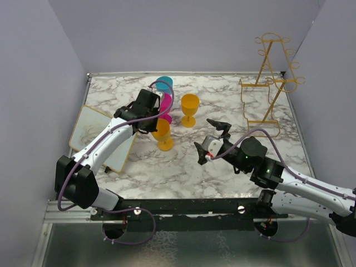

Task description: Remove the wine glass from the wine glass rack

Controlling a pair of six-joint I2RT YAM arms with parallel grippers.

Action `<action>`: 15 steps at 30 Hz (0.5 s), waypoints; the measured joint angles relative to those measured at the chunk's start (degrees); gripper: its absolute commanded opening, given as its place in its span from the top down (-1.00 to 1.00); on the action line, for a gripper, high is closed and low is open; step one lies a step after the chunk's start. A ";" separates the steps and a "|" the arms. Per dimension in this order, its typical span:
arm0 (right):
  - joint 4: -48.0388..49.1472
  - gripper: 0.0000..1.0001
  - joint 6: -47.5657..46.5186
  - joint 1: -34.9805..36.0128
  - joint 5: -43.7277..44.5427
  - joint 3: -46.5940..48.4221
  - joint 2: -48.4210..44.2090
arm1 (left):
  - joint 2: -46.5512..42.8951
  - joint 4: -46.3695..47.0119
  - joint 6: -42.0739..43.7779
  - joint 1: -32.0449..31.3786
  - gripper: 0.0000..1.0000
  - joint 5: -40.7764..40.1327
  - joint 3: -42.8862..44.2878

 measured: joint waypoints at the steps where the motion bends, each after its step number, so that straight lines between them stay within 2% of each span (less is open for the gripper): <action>1: 0.48 -1.00 3.65 0.00 1.88 1.36 0.57 | 0.50 0.31 0.20 0.00 1.00 -0.48 0.00; 6: -0.55 -1.00 15.04 -1.73 8.00 10.47 6.23 | 2.36 1.18 0.98 0.00 1.00 -2.93 0.00; 11: -6.78 -1.00 25.59 -9.27 8.35 18.60 13.14 | 2.86 1.88 1.86 0.00 1.00 -4.26 0.20; 13: -9.20 -1.00 29.57 -12.15 7.72 20.33 15.08 | 3.15 1.97 1.99 0.00 0.87 -4.37 0.37; 15: -11.32 -1.00 33.24 -14.58 6.93 21.66 16.52 | 3.26 1.99 2.23 0.00 0.63 -4.39 0.44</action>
